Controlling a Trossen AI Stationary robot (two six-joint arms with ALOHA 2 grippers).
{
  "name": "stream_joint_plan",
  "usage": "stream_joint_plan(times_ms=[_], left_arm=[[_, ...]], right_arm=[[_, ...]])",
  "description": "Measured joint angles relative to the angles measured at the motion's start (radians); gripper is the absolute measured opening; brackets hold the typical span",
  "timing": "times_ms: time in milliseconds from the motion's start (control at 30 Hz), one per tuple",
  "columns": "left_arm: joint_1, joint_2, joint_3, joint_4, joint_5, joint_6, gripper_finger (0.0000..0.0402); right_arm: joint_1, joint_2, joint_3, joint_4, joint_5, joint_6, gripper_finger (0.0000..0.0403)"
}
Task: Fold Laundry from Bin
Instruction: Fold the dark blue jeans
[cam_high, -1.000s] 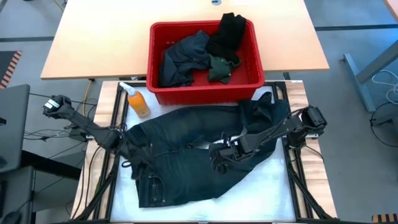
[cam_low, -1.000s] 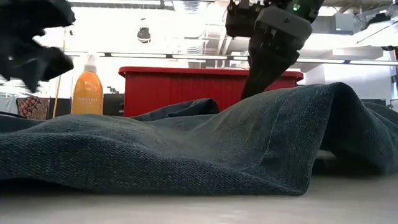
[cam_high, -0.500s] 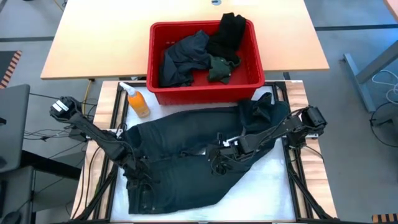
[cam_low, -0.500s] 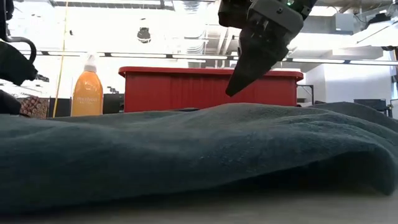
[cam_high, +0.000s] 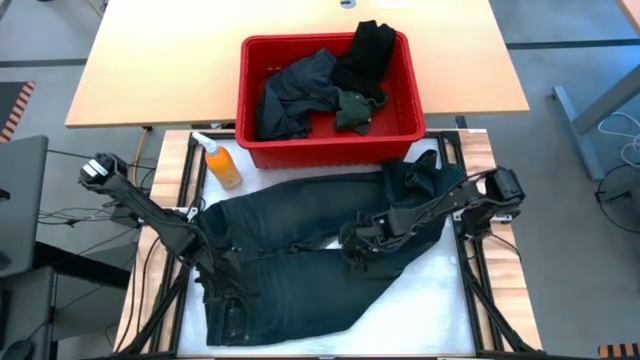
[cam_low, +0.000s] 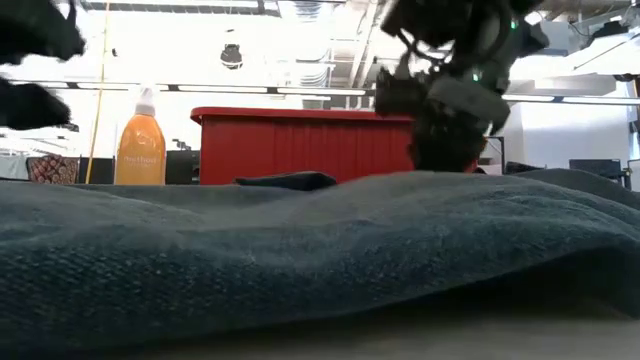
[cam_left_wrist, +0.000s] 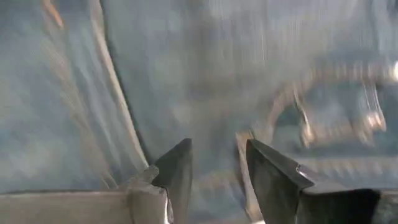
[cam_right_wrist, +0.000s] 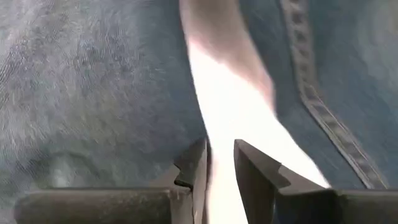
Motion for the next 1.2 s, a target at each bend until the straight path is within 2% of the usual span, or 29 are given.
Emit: stream_joint_plan(times_ms=[67,133,233,333,467,567,733,867,967,1200], left_arm=[[0.015,-0.004,-0.01,0.111,-0.113,0.107,0.0139],[0.056,0.002,-0.039,0.244,-0.154,0.207,0.0139],[0.142,0.043,-0.093,0.448,-0.111,0.31,0.0139],[0.218,0.098,-0.123,0.553,-0.073,0.362,0.0139],[0.296,0.174,-0.128,0.498,-0.061,0.385,0.0139],[0.343,0.223,-0.127,0.432,-0.044,0.387,0.0139],[0.415,0.262,-0.12,0.34,-0.043,0.359,0.0139],[0.432,0.249,-0.124,0.332,-0.046,0.36,0.0139],[0.433,0.225,-0.126,0.332,-0.041,0.362,0.0139],[0.432,0.206,-0.128,0.316,-0.014,0.35,0.0139]], right_arm=[[-0.011,-0.035,-0.011,-0.012,0.008,0.002,0.0108],[-0.012,-0.089,-0.011,-0.022,0.012,0.002,0.0108],[-0.008,-0.188,-0.009,-0.076,0.037,0.039,0.0108],[0.009,-0.288,-0.008,-0.256,0.067,0.18,0.0107],[0.072,-0.356,-0.009,-0.563,0.046,0.338,0.0106],[0.152,-0.367,-0.009,-0.691,0.033,0.359,0.0106],[0.277,-0.344,-0.009,-0.771,0.01,0.259,0.0106],[0.34,-0.292,-0.009,-0.795,0.081,0.235,0.0107],[0.344,-0.229,-0.009,-0.827,0.088,0.239,0.0113],[0.336,-0.073,-0.009,-0.986,0.015,0.239,0.0153]])
